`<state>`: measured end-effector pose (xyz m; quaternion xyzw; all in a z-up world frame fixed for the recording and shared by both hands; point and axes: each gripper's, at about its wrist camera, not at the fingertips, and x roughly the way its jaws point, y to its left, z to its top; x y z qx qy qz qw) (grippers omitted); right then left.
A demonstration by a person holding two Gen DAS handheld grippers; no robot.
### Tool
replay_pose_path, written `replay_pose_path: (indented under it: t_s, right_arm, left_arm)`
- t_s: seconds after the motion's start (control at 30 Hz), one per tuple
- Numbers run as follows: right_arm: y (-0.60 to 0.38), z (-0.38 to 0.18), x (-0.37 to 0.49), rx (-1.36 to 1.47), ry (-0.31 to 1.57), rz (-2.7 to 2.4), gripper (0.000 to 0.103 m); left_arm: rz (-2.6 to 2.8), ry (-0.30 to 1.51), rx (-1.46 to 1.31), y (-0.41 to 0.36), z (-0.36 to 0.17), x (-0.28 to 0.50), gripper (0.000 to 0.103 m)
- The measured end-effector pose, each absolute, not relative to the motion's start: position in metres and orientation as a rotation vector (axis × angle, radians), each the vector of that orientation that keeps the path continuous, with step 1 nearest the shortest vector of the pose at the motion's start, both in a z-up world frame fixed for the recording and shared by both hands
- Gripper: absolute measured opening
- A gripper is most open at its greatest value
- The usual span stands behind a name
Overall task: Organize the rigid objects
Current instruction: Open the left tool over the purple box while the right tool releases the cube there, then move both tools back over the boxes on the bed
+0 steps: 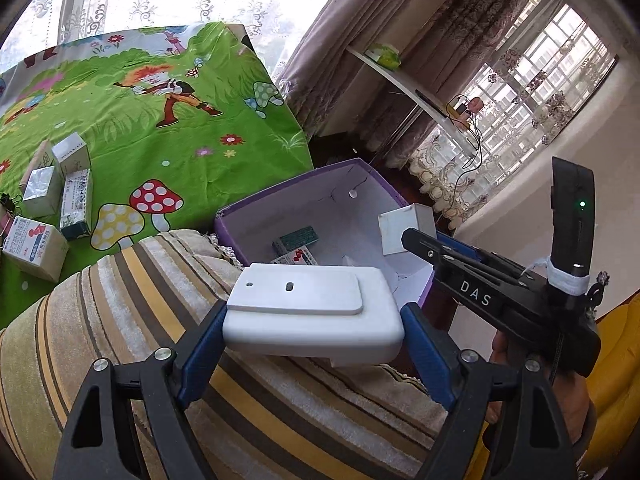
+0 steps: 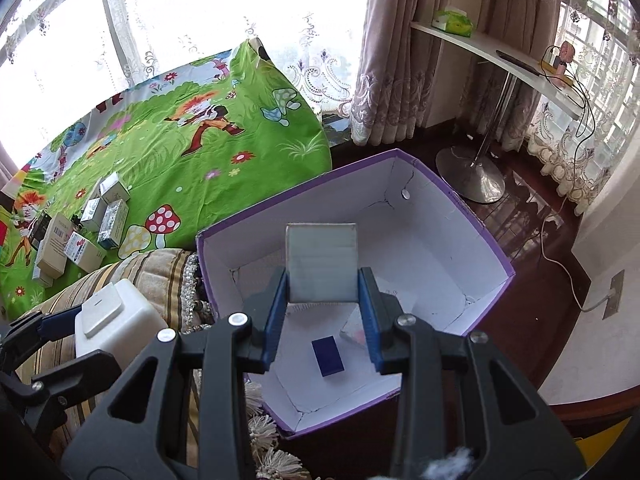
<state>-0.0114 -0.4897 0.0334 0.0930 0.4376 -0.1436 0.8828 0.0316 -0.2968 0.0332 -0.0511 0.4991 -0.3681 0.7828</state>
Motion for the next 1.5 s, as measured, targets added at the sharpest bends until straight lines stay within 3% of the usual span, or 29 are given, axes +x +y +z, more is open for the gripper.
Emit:
replay_pose_path:
  t_s: [0.17, 0.23, 0.3, 0.4, 0.67, 0.9, 1.07, 1.23, 1.5]
  right_arm:
    - [-0.498, 0.032, -0.014, 0.215, 0.917, -0.319, 0.041]
    - [-0.499, 0.032, -0.014, 0.227, 0.919, -0.317, 0.049]
    - [-0.498, 0.034, -0.015, 0.231, 0.908, -0.313, 0.068]
    - [-0.492, 0.04, -0.014, 0.209, 0.894, -0.313, 0.08]
    - [-0.472, 0.055, -0.008, 0.174, 0.856, -0.268, 0.084]
    - [-0.441, 0.088, -0.008, 0.132, 0.7, -0.226, 0.099]
    - [-0.422, 0.105, -0.002, 0.127, 0.617, -0.212, 0.101]
    - [-0.399, 0.114, 0.0, 0.147, 0.502, -0.101, 0.101]
    - [-0.347, 0.119, 0.028, 0.078, 0.518, 0.04, 0.102]
  left_arm:
    - [-0.822, 1.091, -0.133, -0.297, 0.031, 0.034, 0.088]
    - [-0.819, 1.093, -0.157, -0.293, 0.032, 0.036, 0.088]
    - [-0.818, 1.089, -0.169, -0.291, 0.033, 0.036, 0.088]
    - [-0.812, 1.08, -0.149, -0.291, 0.037, 0.035, 0.088]
    - [-0.758, 0.898, -0.061, -0.275, 0.069, 0.026, 0.088]
    - [-0.596, 0.67, -0.039, -0.237, 0.105, 0.028, 0.088]
    - [-0.526, 0.52, 0.062, -0.212, 0.123, 0.032, 0.088]
    - [-0.474, 0.492, 0.061, -0.175, 0.133, 0.05, 0.088]
    - [-0.357, 0.563, -0.049, -0.099, 0.136, 0.092, 0.088]
